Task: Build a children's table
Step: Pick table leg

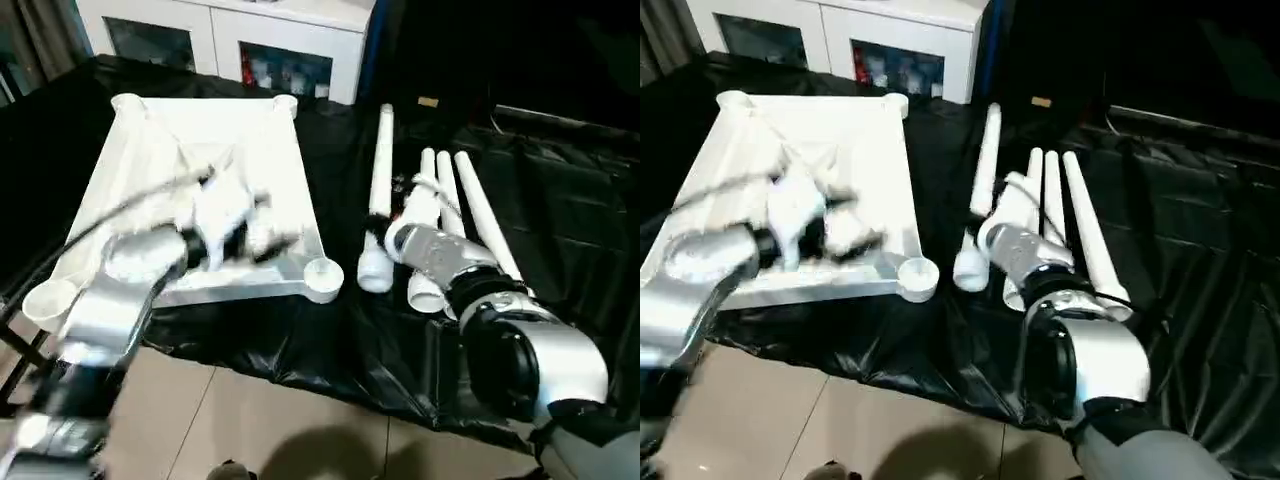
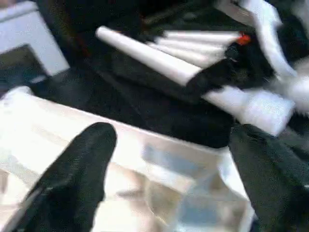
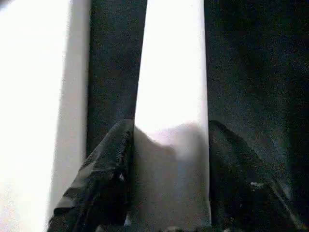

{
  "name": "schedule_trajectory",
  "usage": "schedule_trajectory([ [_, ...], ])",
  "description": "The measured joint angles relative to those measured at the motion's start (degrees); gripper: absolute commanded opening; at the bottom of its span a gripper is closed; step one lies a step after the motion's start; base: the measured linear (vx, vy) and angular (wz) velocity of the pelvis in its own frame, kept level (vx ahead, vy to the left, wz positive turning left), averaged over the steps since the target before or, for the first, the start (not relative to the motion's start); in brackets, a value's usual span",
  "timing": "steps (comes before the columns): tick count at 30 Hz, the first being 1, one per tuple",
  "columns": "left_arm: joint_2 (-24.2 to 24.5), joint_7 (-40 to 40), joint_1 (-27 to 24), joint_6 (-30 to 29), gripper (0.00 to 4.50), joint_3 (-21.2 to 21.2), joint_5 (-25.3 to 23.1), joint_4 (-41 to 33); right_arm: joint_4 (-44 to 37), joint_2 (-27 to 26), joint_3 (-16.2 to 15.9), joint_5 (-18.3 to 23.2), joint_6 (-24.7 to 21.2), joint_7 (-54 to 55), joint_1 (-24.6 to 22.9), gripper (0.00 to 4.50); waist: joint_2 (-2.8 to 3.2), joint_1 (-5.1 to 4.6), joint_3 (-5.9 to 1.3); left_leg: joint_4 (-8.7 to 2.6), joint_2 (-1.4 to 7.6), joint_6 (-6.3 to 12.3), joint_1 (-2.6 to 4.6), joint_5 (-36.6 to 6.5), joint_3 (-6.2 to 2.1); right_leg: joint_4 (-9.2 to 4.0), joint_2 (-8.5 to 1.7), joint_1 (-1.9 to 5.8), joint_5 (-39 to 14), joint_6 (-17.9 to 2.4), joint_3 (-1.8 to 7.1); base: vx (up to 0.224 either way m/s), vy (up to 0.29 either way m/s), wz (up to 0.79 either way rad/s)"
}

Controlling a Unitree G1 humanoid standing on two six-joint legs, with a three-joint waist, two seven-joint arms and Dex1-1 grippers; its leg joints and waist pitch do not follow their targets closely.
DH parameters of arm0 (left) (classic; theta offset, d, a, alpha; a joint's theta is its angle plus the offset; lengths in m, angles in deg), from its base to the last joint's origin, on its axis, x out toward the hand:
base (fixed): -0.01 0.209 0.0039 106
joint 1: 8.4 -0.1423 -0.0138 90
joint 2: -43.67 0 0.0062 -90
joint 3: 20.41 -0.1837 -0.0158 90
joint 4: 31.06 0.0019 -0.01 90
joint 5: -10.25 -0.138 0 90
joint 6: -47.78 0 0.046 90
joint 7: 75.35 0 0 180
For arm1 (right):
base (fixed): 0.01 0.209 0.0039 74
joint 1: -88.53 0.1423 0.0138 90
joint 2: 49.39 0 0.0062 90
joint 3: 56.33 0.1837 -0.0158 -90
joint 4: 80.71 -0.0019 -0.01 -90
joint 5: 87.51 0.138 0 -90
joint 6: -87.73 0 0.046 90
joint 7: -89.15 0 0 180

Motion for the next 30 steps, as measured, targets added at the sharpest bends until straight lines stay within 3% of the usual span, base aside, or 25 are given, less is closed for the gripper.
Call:
schedule_trajectory([
  [4, -6.5, -6.7, 4.4, -3.2, 4.5, 4.1, 3.3, 3.0, -10.3, 0.1, -1.0, 2.8, 0.9, -14.3, -3.0, 1.84, -0.02, 0.25, 0.01, 0.01, 0.03, 0.73, -0.08, 0.1, -0.01, -0.03, 0.0, -0.03, 0.0, 0.0, -0.06, 0.0, 0.0, 0.0],
  [7, -9.6, -8.0, 7.5, -9.0, 4.5, 6.6, 7.9, 2.9, -20.3, 0.7, -3.0, 6.2, -3.6, -22.8, -6.3, 1.84, -0.03, 0.45, 0.0, 0.0, 0.03, 0.79, -0.04, 0.1, -0.01, -0.06, 0.0, 0.0, 0.0, -0.1, -0.08, 0.0, 0.0, 0.0],
  [11, -16.2, -10.2, 11.2, -18.9, 4.5, 12.7, 18.5, 3.4, -33.3, 2.2, -6.9, 10.9, -10.6, -32.7, -14.2, 1.83, -0.04, 1.49, 0.04, 0.02, 0.03, 0.93, -0.12, 0.2, 0.0, -0.14, -0.02, 0.01, 0.1, -0.2, -0.11, 0.0, 0.0, 0.0],
  [17, -21.4, -12.5, 14.4, -26.6, 4.5, 18.8, 31.2, 2.6, -46.1, 3.8, -9.7, 15.2, -17.4, -39.1, -20.0, 1.83, 0.02, 1.85, 0.07, 0.02, 0.03, 0.99, -0.07, 0.3, -0.01, -0.24, -0.02, 0.05, 0.4, -0.2, -0.11, 0.0, 0.0, 0.0],
  [22, -21.9, -13.0, 14.5, -31.5, 4.5, 20.2, 34.3, -0.1, -52.7, 4.7, -10.3, 17.5, -21.1, -39.9, -22.6, 1.83, 0.08, 2.11, 0.09, 0.0, 0.04, 0.79, -0.05, 0.3, -0.02, -0.29, -0.02, 0.08, 0.5, -0.2, -0.13, 0.0, 0.0, 0.0],
  [30, -23.0, -17.4, 14.5, -31.8, 4.5, 19.6, 34.3, -0.3, -58.3, 4.5, -12.6, 19.0, -24.5, -39.6, -24.2, 1.83, 0.08, 2.6, 0.1, -0.01, 0.02, 0.76, -0.08, 0.3, -0.03, -0.45, -0.02, 0.13, 0.6, -0.1, -0.12, 0.0, 0.0, 0.0],
])
